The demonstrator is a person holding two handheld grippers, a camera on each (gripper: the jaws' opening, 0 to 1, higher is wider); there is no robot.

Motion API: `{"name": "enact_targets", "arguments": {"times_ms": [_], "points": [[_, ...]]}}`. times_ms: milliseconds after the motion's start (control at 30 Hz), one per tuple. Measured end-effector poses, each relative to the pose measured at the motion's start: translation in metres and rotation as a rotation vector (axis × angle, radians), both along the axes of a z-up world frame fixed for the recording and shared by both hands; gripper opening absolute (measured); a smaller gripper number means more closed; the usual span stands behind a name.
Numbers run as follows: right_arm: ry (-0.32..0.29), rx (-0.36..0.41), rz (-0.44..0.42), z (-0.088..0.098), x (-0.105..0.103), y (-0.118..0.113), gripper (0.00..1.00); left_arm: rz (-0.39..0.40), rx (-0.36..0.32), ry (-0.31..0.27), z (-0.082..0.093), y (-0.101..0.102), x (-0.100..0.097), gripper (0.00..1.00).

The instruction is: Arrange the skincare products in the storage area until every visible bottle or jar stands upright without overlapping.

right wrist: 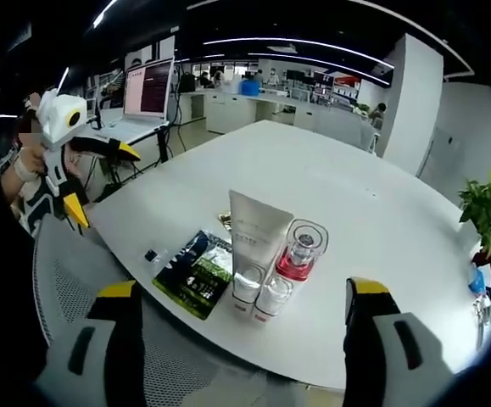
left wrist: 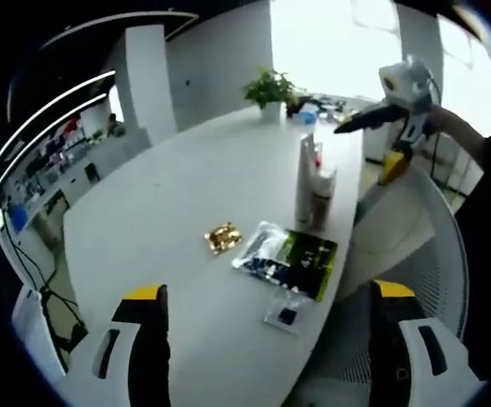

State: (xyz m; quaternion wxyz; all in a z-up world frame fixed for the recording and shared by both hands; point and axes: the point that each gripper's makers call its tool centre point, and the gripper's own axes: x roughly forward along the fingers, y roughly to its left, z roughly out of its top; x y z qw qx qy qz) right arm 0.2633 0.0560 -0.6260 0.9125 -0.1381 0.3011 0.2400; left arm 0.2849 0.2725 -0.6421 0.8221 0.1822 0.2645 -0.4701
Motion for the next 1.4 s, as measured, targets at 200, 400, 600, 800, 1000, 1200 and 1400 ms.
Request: {"name": "enact_targets", "arguments": {"times_ms": [200,400,600,800,1000,1200,1400], "points": [[-0.013,0.0,-0.005,0.005,0.005,-0.007,1.0,-0.014,0.015,0.003,-0.003,-0.006,0.006,0.97],[0.001,-0.004,0.029,0.005,0.008,-0.012,1.0,-0.003,0.047,0.013,-0.005,-0.012,0.012,0.97],[0.029,-0.003,0.069,-0.001,0.009,-0.015,1.0,0.001,0.073,0.039,-0.01,-0.019,0.013,0.97],[0.033,0.008,0.087,0.0,0.013,-0.021,1.0,0.009,0.113,0.06,-0.02,-0.021,0.018,0.97],[0.036,0.004,0.087,-0.005,0.017,-0.029,1.0,0.0,0.097,0.041,-0.017,-0.029,0.026,0.97],[0.047,0.012,0.093,-0.01,0.02,-0.031,1.0,-0.031,0.109,0.05,-0.021,-0.034,0.037,0.97],[0.05,0.018,0.105,-0.011,0.021,-0.033,1.0,-0.053,0.139,0.044,-0.025,-0.037,0.05,0.97]]}}
